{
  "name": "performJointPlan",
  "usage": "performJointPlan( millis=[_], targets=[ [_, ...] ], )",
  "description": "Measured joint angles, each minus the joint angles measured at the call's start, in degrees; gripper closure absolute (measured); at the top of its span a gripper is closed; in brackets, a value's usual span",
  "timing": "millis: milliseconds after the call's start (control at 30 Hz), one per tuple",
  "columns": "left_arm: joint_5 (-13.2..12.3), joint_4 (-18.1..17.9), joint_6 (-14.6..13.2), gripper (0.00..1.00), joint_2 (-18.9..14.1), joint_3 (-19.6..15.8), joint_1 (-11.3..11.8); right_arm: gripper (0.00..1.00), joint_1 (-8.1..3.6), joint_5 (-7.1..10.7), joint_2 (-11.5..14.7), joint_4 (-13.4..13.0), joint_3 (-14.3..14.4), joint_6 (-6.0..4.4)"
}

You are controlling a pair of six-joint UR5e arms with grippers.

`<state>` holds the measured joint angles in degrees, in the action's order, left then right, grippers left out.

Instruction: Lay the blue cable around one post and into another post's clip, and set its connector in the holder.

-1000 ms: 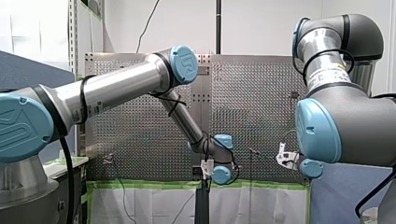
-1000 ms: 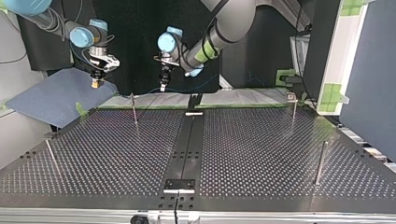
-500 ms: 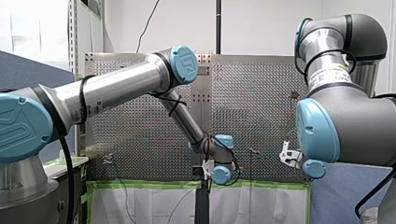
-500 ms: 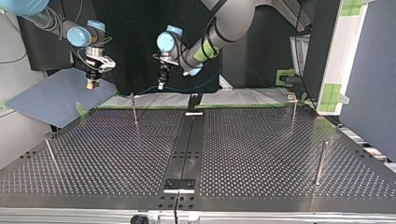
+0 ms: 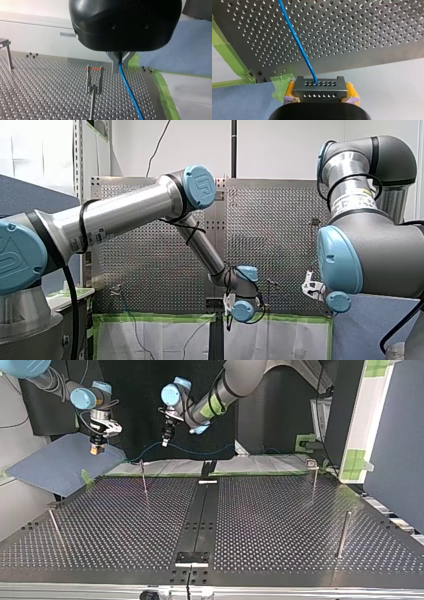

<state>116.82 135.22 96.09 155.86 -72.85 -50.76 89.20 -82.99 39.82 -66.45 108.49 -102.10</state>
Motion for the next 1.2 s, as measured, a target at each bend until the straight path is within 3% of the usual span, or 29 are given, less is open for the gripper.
performJointPlan(
  millis=[267, 500, 800, 900, 1200],
  targets=[
    [1.24, 0.25, -0.23, 1.00, 0.00, -0.07, -2.03, 1.00, -1.08, -1.54, -0.17, 0.28, 0.01, -1.17],
    [2.11, 0.92, -0.36, 1.00, 0.00, -0.05, -4.60, 1.00, -2.67, -2.14, -1.86, -0.54, -0.02, -2.98],
    [1.55, 1.19, -0.39, 1.00, 0.00, 0.85, -3.80, 1.00, -2.74, -2.09, -2.48, 0.45, -1.44, -0.96],
    [1.47, 2.01, -0.38, 1.00, 0.00, 1.91, -3.19, 1.00, -2.63, -1.88, -2.48, 0.83, -2.16, -0.80],
    [0.79, 5.18, -0.36, 1.00, 0.00, 5.74, -1.02, 1.00, -2.21, 1.47, -2.48, 1.39, -4.66, -0.19]
  ],
)
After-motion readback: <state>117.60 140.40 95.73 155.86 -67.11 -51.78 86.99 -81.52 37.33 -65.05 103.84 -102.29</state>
